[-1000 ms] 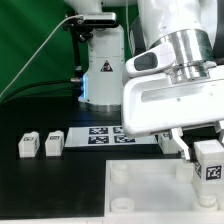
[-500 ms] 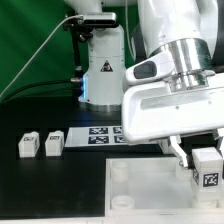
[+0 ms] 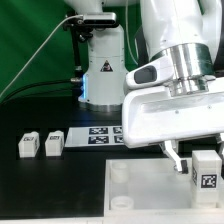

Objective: Assemble one leg

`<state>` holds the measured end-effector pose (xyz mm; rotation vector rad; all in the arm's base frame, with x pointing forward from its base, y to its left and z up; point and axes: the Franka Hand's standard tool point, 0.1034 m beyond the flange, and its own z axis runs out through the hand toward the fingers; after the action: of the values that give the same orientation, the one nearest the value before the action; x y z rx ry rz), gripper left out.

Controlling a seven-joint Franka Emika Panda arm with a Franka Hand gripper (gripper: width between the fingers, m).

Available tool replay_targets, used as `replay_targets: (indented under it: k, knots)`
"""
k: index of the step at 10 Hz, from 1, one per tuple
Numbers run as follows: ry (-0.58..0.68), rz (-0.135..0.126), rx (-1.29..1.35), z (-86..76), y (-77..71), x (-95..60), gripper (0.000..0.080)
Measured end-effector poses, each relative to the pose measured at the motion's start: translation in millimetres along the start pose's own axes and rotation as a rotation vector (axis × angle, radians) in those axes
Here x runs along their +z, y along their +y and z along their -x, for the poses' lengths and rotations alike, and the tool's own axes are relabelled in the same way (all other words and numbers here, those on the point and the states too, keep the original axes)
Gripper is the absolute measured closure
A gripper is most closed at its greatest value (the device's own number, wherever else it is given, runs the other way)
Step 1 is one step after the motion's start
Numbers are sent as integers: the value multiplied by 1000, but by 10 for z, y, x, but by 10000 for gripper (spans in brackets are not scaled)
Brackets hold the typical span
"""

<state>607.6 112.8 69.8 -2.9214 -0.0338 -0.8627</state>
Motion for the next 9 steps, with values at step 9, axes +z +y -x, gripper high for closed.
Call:
replay_targets:
  k: [9]
  knots:
    - [-134,-16,76,-3,-41,-23,150]
